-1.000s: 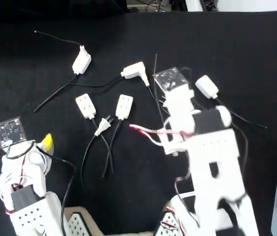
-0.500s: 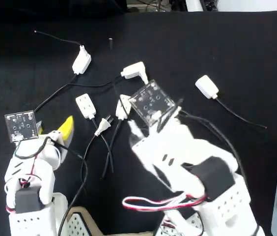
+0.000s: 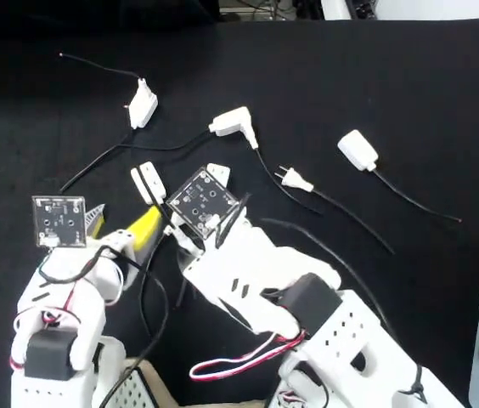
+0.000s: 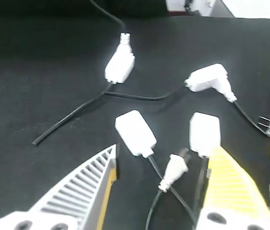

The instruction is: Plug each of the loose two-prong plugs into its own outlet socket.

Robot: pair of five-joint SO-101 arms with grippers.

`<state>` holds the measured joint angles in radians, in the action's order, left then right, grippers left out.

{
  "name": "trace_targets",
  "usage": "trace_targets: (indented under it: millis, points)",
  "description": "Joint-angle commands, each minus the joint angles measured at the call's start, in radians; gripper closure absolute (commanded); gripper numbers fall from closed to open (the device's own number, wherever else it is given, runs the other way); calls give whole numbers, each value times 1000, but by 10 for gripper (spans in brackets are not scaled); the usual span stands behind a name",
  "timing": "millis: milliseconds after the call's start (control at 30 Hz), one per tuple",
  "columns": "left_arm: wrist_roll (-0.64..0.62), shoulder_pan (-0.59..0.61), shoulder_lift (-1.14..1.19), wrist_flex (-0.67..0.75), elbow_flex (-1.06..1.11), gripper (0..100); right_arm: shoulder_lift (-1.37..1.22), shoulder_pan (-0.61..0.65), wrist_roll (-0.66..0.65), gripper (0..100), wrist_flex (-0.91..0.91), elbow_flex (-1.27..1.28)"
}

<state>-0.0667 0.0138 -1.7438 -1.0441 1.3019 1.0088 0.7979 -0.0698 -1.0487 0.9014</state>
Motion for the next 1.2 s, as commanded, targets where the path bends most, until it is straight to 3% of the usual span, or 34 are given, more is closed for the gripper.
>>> trace_targets:
  millis: [0,400,567,700,900,1167]
  points:
    - [2,-90,-8,-77,-108,700,7,14,2,987,52,1]
    - [6,-234,-43,-104,-128,700,7,14,9,987,51,4]
    - [80,-275,-78,-155,-137,700,7,14,9,987,54,5]
    - [58,-225,-75,-158,-133,700,7,-5,9,987,48,10]
    - [61,-13,-71,-152,-127,700,7,-170,12,987,80,67]
    - [123,2,124,-100,-136,702,7,-491,38,987,262,183]
